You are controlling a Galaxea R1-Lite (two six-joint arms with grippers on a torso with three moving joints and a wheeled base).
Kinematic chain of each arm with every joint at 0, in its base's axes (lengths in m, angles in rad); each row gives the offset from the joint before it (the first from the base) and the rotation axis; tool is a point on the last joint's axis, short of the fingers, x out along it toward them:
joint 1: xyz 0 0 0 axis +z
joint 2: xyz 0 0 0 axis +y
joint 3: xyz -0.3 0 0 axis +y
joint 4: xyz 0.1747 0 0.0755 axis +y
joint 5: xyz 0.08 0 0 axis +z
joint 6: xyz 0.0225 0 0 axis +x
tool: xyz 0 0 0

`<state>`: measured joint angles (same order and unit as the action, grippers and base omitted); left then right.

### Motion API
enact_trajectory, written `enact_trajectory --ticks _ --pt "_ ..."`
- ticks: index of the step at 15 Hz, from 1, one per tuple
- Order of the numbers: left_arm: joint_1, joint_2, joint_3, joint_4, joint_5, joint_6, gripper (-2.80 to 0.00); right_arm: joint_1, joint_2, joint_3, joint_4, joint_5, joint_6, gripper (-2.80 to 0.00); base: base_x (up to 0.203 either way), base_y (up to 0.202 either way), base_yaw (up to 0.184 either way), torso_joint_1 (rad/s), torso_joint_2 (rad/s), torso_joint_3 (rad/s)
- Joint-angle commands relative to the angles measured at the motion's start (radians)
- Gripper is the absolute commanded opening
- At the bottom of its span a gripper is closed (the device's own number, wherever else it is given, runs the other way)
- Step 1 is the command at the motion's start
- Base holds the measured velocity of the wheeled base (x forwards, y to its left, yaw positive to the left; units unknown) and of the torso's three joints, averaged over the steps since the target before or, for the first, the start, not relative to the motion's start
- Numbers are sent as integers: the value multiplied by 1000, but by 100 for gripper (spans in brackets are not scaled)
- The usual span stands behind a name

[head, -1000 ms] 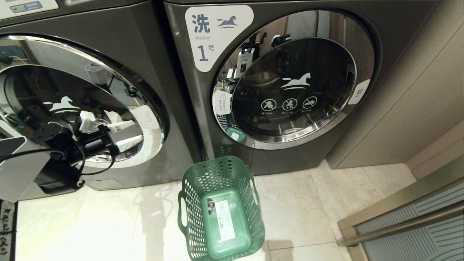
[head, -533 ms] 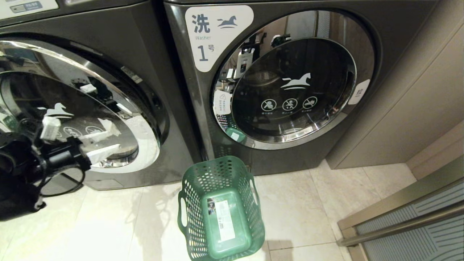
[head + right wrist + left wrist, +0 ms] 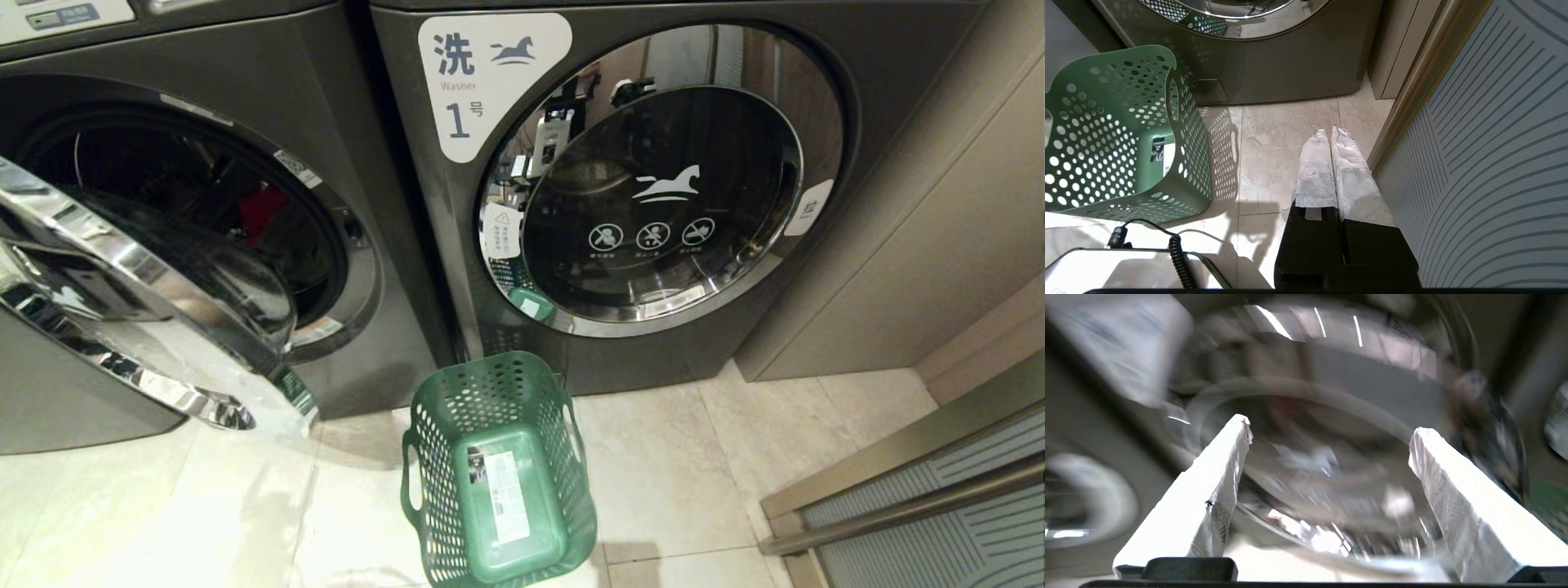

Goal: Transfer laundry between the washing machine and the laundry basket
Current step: Open the lid of the washing machine

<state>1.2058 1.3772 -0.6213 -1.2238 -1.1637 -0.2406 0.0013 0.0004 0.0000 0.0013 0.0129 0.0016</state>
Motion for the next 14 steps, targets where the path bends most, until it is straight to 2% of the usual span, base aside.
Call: enact_trajectory --ticks 1,2,3,4,5,6,8,10,14 --pt "150 -289 -68 -14 49 -239 0 0 0 0 0 1 0 -280 0 0 0 0 0 0" --pt "151 -352 -149 -39 80 -407 0 0 0 0 0 1 0 -280 0 0 0 0 0 0" --pt "129 -393 -212 -73 93 -512 0 0 0 0 0 -1 0 -280 0 0 0 0 0 0" --pt "88 -415 -239 -97 68 -567 0 0 0 0 0 1 0 -280 0 0 0 0 0 0" --pt "55 -414 -225 -105 32 -570 -38 0 0 0 0 0 0 -280 0 0 0 0 0 0" --pt "20 -408 -207 -104 14 -571 -280 0 0 0 0 1 0 -280 0 0 0 0 0 0" --pt "-55 -378 -200 -63 9 -571 -280 0 0 0 0 -1 0 -280 0 0 0 0 0 0" --pt "-110 -342 -226 130 9 -570 -280 0 0 0 0 -1 0 -280 0 0 0 0 0 0" --pt "-234 -271 -407 795 39 -546 -280 0 0 0 0 1 0 -280 0 0 0 0 0 0"
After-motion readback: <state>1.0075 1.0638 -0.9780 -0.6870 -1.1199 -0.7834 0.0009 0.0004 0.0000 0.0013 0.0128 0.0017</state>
